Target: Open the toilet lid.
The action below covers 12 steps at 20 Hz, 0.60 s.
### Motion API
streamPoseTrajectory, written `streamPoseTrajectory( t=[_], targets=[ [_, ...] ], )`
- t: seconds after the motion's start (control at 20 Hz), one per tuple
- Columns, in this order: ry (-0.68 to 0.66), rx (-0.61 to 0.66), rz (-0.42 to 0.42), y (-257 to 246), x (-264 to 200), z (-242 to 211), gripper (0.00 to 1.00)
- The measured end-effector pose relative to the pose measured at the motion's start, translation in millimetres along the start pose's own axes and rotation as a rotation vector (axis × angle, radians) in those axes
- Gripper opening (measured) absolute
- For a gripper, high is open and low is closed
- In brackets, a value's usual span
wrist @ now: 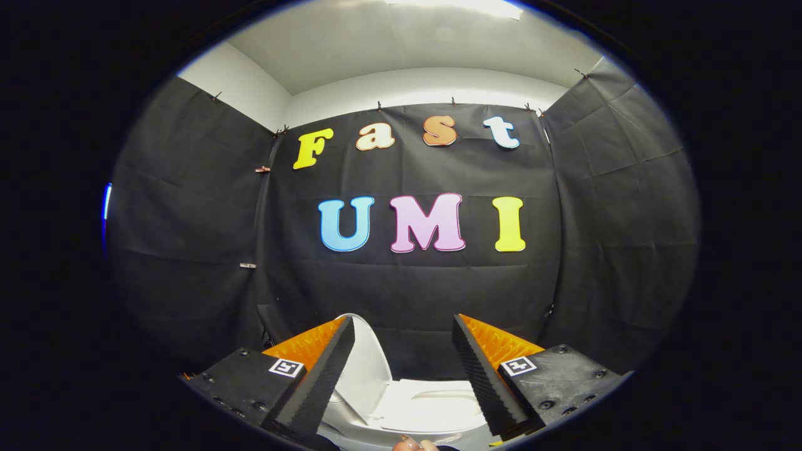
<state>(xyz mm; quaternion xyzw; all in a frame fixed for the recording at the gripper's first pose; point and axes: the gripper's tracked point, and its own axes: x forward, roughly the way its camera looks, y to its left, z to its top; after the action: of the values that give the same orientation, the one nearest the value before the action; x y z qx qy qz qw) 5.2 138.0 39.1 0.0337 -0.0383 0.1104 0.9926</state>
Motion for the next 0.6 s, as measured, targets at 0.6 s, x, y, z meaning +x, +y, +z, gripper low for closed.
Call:
streamPoseTrajectory(
  t=[0.6],
  targets=[
    [0.027,0.018,-0.004,1.4,4.4,-9.9,0.98]
  ],
)
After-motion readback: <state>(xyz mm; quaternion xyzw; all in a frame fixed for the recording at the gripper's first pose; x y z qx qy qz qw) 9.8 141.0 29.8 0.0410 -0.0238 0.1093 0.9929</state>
